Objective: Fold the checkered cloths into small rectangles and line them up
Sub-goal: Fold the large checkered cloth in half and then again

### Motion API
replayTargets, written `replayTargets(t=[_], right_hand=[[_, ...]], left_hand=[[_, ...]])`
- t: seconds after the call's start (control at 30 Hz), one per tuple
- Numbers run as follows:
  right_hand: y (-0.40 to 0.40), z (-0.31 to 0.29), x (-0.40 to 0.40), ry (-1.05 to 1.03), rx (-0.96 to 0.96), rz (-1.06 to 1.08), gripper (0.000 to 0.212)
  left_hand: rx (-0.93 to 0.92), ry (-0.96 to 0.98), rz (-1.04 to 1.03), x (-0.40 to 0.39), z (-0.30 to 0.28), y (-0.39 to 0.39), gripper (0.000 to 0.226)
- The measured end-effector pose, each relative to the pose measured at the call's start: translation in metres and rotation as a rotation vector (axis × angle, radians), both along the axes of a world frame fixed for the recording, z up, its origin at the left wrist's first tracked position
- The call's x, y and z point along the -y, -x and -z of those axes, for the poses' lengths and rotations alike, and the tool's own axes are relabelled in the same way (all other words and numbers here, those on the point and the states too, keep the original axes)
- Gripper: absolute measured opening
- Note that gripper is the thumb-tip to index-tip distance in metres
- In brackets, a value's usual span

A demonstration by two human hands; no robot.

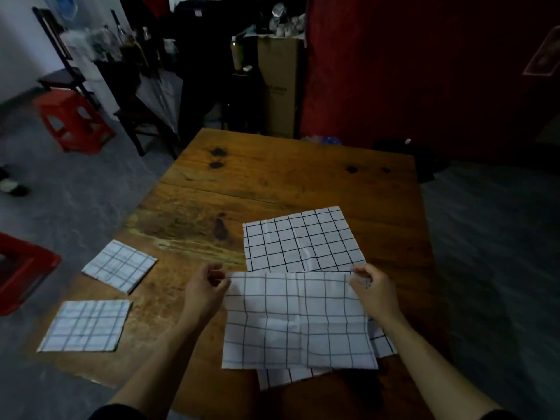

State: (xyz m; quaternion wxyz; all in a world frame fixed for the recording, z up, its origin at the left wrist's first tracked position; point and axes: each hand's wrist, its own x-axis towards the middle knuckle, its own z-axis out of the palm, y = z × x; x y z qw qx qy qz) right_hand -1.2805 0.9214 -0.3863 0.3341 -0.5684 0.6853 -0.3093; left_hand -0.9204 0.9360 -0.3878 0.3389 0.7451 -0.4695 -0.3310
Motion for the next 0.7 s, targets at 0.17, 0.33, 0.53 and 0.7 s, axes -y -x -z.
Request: replayTargets(t=[0.17,0.33,0.53,0.7], right_hand=[[-0.011,0.011,-0.014,-0.006,-0.148,0.061,0.048],[-0.021,0.031,-0.043,0.008,-0.260,-0.039,0.035],[-0.023,0.041,-0.081,-0.075,-0.257,-0.022,0.026],[-0.012,0.042,-0.108,-0.141,-0.210,0.057,0.039]], left_hand=[[0.181,-0.017,0.056,-0.002,0.003,0.000,0.045],[0.323,-0.030,0.335,-0.031,0.019,0.011,0.034],[0.489,0.135,0.772,-0.067,0.037,0.038,0.032],[0.570,0.098,0.977,-0.082,0.055,0.049,0.041]])
